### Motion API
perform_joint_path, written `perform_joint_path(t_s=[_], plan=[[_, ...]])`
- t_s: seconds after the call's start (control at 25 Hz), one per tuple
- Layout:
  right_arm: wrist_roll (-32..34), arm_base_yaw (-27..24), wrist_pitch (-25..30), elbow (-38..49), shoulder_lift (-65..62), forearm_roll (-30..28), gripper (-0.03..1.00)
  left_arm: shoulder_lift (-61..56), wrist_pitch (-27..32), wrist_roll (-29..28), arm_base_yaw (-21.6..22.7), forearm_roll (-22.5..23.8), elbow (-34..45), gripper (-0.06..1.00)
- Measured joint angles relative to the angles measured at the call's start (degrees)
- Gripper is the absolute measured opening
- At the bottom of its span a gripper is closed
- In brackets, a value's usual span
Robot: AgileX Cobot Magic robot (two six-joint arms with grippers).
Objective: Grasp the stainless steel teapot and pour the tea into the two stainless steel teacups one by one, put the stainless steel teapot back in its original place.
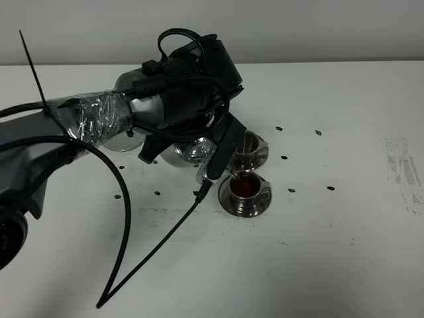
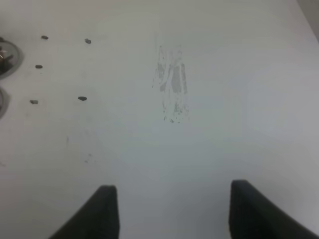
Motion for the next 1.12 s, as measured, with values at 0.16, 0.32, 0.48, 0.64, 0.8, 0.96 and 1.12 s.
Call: perform_joint_path(t_s=[0.16, 0.32, 0.48, 0.64, 0.8, 0.96, 1.12], plan=[[0.00, 0.00, 0.00, 0.00, 0.00, 0.00, 0.48, 0.00, -0.47, -0.08, 0.19, -2.64, 0.00, 0.18], [0.00, 0.00, 0.00, 0.00, 0.00, 0.00, 0.48, 0.00, -0.54, -2.64, 1.07, -5.22, 0.00, 0.18], [0.00, 0.00, 0.00, 0.00, 0.00, 0.00, 0.48, 0.00, -0.55, -5.33, 2.35, -7.45, 0.00, 0.18], [0.00, 0.00, 0.00, 0.00, 0.00, 0.00, 0.48, 0.00, -0.60, -6.13, 3.46, -10.58, 0.00, 0.18], [0.00, 0.00, 0.00, 0.00, 0.00, 0.00, 0.48, -0.12, -1.63, -6.25, 4.07, -14.91, 0.00, 0.18], [0.00, 0.00, 0.00, 0.00, 0.00, 0.00, 0.48, -1.54, -2.35, -9.00, 4.38, -20.63, 0.00, 0.18], [0.00, 0.00, 0.00, 0.00, 0.00, 0.00, 0.48, -4.91, -2.68, -11.69, 4.41, -23.29, 0.00, 0.18]])
